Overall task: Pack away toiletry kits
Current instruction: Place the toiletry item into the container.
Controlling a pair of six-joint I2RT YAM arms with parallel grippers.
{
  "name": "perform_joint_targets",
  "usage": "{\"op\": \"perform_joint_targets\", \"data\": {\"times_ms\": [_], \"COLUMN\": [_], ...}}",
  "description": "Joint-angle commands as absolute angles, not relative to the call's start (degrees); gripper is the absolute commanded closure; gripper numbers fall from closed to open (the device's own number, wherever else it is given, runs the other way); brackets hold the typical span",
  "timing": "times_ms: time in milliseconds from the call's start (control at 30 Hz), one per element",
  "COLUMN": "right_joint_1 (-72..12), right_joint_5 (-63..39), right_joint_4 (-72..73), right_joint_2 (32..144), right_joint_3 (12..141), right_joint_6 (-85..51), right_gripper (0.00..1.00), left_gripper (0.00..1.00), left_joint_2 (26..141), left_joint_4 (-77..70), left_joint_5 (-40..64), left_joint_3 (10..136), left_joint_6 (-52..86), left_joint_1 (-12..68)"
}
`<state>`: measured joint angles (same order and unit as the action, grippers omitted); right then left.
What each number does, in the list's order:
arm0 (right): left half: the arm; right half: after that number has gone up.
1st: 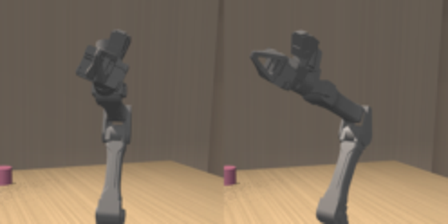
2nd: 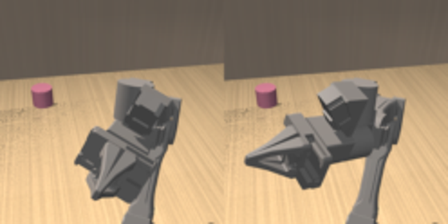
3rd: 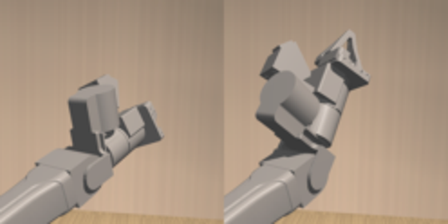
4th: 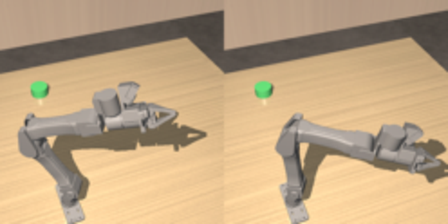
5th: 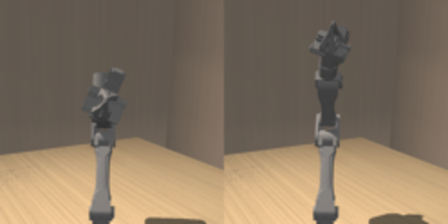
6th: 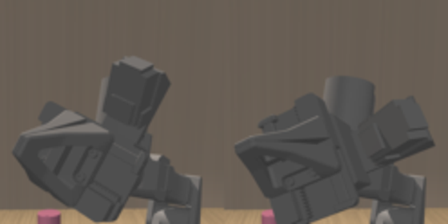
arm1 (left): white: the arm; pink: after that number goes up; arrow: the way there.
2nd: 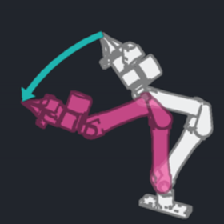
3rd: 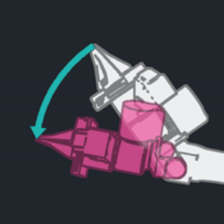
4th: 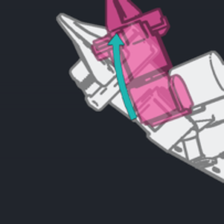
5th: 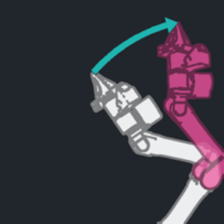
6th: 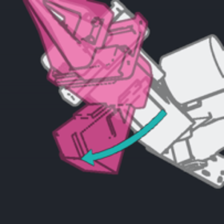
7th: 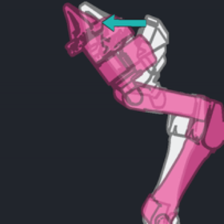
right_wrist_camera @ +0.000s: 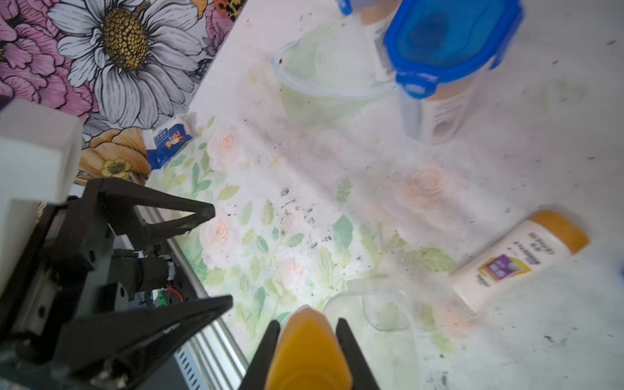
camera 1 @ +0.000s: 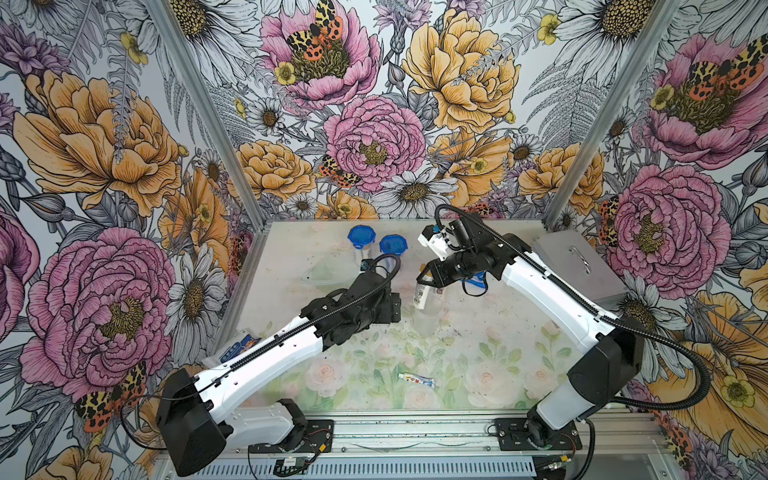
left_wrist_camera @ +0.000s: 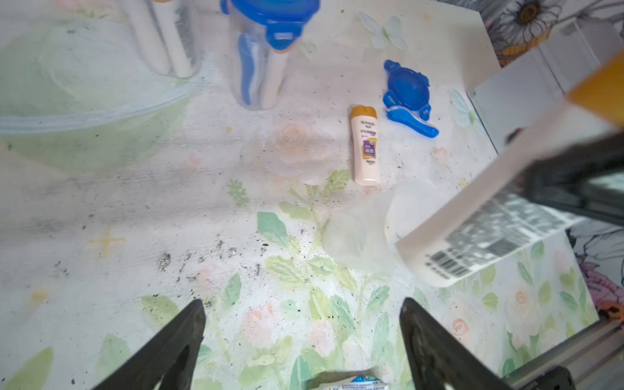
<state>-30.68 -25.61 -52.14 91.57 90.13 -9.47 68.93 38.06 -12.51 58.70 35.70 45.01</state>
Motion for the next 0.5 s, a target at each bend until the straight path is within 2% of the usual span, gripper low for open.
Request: {"op": "perform_joint_targets", "data": {"times_ms": [0,267,367,467], "right_joint_1": [-31.4,-32.0,-32.5,-32.8], "right_joint_5": [-17.1,-13.7,-12.2,-10.8], "right_joint_4": [-48.0,-43.6,-42.0,-40.4], "right_joint_2": [88.6,88.3,89.1,89.8], "right_joint_3": [87.5,82.4,81.4,80.0], "right_joint_6": [-7.8,-6.0,-4.2,-3.4], "right_gripper": [0.99,0.98,0.95,0.88], "left_gripper": [0.1,0.09,0.09,0.08], "left_joint_2": [67.9,76.3,79.4,81.8], "left_joint_4": [38.4,38.4,38.5,38.4], "left_joint_5": [-8.6,-4.6,-4.3,-4.7], "left_joint_3": [57.6,63.2,65.4,67.5], "left_joint_6": [39.1,37.0,36.8,36.6], "left_joint_1": [41.7,41.9,43.0,44.0]}}
